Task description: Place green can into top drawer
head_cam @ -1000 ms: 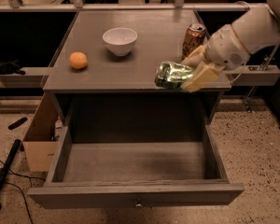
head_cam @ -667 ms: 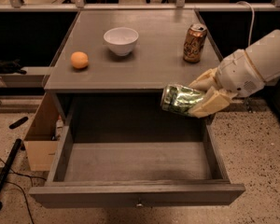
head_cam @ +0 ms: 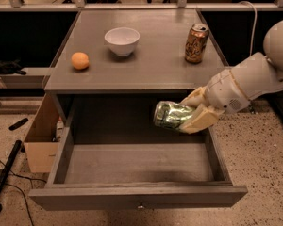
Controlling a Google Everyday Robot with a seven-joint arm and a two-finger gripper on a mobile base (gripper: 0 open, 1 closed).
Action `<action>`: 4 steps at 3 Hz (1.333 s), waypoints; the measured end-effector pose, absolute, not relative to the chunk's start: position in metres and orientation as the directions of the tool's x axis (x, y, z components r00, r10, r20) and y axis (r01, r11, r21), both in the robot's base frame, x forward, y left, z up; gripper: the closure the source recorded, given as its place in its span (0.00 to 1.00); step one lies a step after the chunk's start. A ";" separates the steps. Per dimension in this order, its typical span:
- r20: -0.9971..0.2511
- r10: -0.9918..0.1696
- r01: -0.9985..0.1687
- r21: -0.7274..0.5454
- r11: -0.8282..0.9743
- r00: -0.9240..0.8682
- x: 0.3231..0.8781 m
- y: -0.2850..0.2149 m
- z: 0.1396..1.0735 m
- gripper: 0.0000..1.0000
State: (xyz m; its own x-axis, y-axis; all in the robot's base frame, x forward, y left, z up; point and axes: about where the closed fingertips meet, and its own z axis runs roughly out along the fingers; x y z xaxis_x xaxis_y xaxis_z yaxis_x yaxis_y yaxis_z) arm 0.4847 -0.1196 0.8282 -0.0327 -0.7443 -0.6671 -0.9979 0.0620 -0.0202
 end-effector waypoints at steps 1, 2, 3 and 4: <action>-0.680 -0.728 -0.996 0.048 0.074 -0.087 0.472 -0.096 0.775 1.00; -0.712 -0.690 -0.991 0.079 0.105 -0.130 0.472 -0.075 0.735 1.00; -0.744 -0.644 -0.983 0.098 0.158 -0.177 0.481 -0.070 0.704 1.00; -0.768 -0.605 -0.972 0.096 0.215 -0.210 0.498 -0.072 0.679 1.00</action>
Offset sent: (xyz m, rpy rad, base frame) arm -0.0088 0.0675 -0.1398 0.1390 0.1174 -0.0995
